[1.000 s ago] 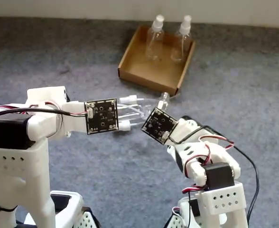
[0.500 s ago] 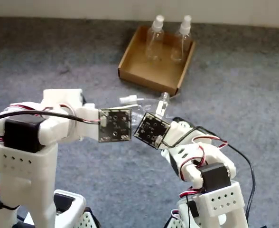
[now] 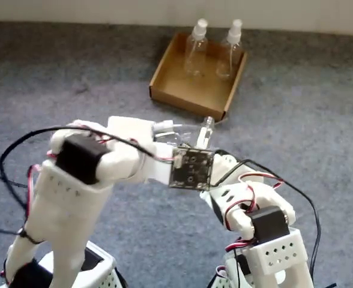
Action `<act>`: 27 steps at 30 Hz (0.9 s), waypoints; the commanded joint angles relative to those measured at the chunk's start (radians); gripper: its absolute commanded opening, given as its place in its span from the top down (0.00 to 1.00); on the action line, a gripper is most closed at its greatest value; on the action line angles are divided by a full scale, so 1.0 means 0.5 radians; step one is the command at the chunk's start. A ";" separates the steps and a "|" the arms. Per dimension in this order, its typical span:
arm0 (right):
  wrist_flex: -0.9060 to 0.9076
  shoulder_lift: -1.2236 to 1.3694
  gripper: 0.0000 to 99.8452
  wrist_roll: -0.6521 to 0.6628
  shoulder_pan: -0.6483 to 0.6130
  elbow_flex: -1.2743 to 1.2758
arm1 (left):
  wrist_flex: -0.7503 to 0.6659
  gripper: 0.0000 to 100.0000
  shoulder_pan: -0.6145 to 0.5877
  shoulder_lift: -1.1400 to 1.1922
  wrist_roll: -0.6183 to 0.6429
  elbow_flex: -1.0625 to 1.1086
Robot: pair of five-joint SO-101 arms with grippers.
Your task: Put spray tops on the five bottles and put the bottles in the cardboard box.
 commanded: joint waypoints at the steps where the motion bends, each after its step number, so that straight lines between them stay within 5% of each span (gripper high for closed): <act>1: -0.005 -0.017 1.00 -0.025 -0.011 -0.094 | -0.028 1.00 0.112 0.158 0.061 -0.201; 27: -0.118 -0.029 1.00 -0.110 -0.198 -0.023 | 0.009 1.00 0.450 0.370 -0.028 -0.284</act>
